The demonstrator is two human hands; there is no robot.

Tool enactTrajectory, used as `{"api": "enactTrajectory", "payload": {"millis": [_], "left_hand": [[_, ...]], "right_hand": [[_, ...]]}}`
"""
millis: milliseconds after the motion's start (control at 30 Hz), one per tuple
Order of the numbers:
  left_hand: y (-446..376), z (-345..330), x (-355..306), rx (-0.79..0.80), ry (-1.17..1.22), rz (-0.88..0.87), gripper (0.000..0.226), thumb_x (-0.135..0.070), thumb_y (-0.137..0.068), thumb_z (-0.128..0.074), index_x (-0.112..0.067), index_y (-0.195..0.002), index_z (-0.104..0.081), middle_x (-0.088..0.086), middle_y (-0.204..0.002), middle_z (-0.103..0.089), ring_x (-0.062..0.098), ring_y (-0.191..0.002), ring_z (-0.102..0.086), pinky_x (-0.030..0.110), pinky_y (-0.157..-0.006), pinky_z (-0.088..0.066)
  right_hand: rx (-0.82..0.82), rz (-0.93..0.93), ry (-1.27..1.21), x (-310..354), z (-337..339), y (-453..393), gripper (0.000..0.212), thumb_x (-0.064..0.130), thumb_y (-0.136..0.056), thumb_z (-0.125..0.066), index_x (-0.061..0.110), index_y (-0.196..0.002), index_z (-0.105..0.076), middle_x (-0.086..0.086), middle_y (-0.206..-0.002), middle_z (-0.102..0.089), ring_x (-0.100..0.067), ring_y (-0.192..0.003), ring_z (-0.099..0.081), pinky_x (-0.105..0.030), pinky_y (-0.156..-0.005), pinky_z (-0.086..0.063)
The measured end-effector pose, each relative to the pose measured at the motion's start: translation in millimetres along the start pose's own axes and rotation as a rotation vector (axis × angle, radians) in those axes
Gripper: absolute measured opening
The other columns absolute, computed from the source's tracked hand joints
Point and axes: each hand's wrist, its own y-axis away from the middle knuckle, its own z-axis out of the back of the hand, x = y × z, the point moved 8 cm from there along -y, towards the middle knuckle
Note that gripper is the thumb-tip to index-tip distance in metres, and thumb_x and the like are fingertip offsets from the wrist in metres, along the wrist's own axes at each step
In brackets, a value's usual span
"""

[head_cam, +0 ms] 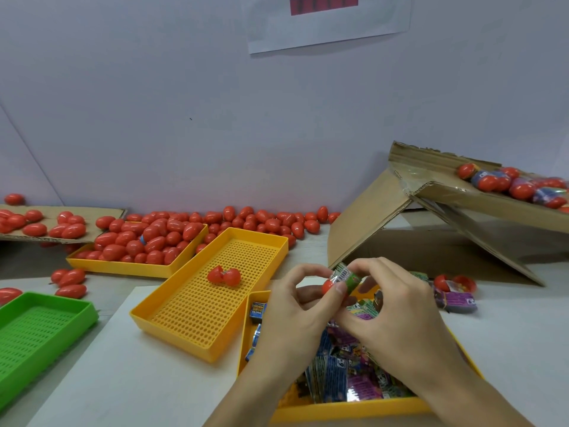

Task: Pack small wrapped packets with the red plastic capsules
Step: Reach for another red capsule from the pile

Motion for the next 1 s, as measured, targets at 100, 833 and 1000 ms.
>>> {"api": "enactTrajectory", "payload": {"millis": [100, 833, 1000], "left_hand": [[0.2, 0.7, -2.8, -0.013, 0.008, -0.010, 0.022, -0.020, -0.088, -0.069, -0.013, -0.108, -0.061, 0.011, -0.090, -0.077, 0.021, -0.085, -0.076, 0.026, -0.069, -0.059], [-0.4, 0.6, -4.2, -0.026, -0.043, -0.092, 0.004, -0.026, -0.094, -0.062, -0.030, -0.095, -0.062, 0.009, -0.082, -0.076, 0.021, -0.079, -0.074, 0.032, -0.072, -0.062], [-0.1, 0.0, -3.6, -0.030, -0.042, -0.085, 0.009, -0.033, -0.089, -0.061, -0.028, -0.097, -0.061, 0.011, -0.086, -0.076, 0.028, -0.085, -0.074, 0.044, -0.079, -0.062]], "right_hand": [[0.017, 0.011, 0.005, 1.9, -0.7, 0.2, 0.041, 0.051, -0.074, -0.065, 0.030, -0.109, -0.062, 0.024, -0.092, -0.056, 0.000, -0.085, -0.061, -0.020, -0.066, -0.054], [0.065, -0.014, -0.026, -4.0, -1.4, -2.4, 0.046, 0.053, -0.075, -0.066, 0.030, -0.115, -0.067, 0.023, -0.099, -0.062, 0.001, -0.091, -0.060, -0.017, -0.071, -0.051], [0.063, -0.026, -0.027, -5.0, -1.5, -3.1, 0.042, 0.052, -0.075, -0.067, 0.032, -0.112, -0.068, 0.024, -0.097, -0.061, 0.002, -0.090, -0.060, -0.015, -0.067, -0.049]]}}
